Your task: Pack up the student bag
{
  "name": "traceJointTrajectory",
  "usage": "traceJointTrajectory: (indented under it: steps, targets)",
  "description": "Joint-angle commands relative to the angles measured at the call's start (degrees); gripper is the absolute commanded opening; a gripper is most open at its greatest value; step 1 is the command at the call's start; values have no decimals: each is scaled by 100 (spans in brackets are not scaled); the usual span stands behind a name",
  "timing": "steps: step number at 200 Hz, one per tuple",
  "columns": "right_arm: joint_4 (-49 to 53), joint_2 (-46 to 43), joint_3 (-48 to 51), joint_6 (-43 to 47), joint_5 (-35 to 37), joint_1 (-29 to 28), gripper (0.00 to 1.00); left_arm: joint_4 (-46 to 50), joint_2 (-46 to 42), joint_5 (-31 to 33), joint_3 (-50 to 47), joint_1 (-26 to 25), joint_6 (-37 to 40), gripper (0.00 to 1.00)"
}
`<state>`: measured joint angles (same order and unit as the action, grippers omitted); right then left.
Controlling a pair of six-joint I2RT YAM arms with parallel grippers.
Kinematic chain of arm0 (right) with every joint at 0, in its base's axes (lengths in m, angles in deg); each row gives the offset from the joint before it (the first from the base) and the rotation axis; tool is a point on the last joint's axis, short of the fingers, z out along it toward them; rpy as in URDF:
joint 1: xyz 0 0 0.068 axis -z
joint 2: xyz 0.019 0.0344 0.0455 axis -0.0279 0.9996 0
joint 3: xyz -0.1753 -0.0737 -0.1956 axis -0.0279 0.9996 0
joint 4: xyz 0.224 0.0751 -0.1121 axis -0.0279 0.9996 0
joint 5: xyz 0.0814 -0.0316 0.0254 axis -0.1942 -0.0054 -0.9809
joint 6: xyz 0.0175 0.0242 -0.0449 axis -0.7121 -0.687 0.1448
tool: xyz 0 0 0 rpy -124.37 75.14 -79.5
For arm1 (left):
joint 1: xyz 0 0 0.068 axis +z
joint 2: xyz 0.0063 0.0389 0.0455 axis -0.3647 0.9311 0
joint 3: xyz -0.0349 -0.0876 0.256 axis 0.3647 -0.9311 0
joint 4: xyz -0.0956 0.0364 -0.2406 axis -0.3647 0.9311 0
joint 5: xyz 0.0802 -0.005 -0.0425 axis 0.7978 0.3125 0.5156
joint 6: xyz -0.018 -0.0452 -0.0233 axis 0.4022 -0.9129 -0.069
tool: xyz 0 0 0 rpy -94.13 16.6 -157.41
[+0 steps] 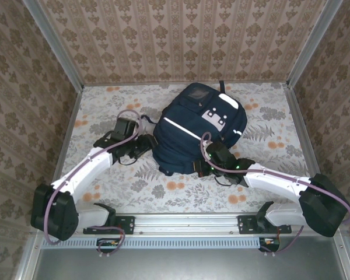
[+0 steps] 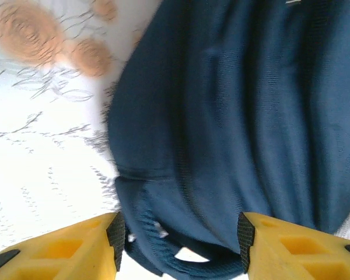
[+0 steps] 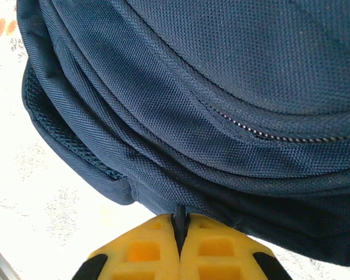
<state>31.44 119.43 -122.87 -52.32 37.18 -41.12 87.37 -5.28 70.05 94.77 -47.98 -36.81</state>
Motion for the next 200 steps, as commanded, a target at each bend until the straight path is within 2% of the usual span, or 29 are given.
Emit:
traceJointTrajectory:
  steps: [1,42,72,128,150,165,183,200]
  targets:
    - [-192,-25,13,-261,226,-8,0,153,-119,211,299,-316,-9,56]
    - [-311,-78,19,-342,130,-8,0,-767,708,-78,345,-1012,-966,55]
    - [-257,-145,38,-309,164,-8,0,-959,1331,-80,815,-1463,-1211,52]
    - [-228,-391,143,-290,367,3,0,-894,1863,-130,965,-1682,-1590,49]
    - [-290,-413,169,-289,329,4,0,-888,2030,-68,1043,-1730,-1549,37]
    - [-305,-386,166,-284,300,-7,0,-954,2174,-118,1152,-1734,-1526,17]
    - [-306,-394,154,-263,284,0,0,-964,2286,-93,1356,-1742,-1456,0]
    - [-222,-445,126,-216,329,-8,0,-869,2250,-7,1593,-1728,-1382,0]
